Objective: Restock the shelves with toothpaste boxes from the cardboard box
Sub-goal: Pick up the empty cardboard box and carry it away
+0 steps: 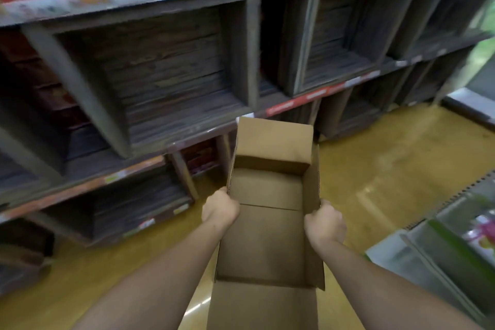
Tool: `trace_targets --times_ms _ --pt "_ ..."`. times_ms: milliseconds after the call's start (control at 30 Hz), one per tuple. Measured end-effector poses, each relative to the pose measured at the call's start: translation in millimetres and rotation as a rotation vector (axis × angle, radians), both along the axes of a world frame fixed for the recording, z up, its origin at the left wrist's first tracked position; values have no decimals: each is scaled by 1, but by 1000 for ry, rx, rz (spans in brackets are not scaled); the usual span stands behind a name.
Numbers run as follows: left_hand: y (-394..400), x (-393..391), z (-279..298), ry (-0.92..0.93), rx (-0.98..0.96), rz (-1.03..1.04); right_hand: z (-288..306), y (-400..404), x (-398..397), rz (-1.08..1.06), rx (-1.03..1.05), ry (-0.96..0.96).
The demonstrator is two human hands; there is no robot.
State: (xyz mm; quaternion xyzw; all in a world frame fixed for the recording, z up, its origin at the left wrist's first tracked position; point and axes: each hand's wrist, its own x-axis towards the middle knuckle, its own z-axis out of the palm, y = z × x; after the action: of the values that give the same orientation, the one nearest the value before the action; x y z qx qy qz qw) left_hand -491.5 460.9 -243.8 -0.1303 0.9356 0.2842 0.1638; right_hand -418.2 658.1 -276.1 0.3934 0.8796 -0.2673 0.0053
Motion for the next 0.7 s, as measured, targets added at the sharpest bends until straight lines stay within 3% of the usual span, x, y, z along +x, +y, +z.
trace_targets --times_ms 433,700 --pt "255 -222 -29 -1 15 -485 -19 208 -140 -461 -5 -9" --pt "408 -343 -23 -92 37 -700 -20 323 -223 -672 -50 16"
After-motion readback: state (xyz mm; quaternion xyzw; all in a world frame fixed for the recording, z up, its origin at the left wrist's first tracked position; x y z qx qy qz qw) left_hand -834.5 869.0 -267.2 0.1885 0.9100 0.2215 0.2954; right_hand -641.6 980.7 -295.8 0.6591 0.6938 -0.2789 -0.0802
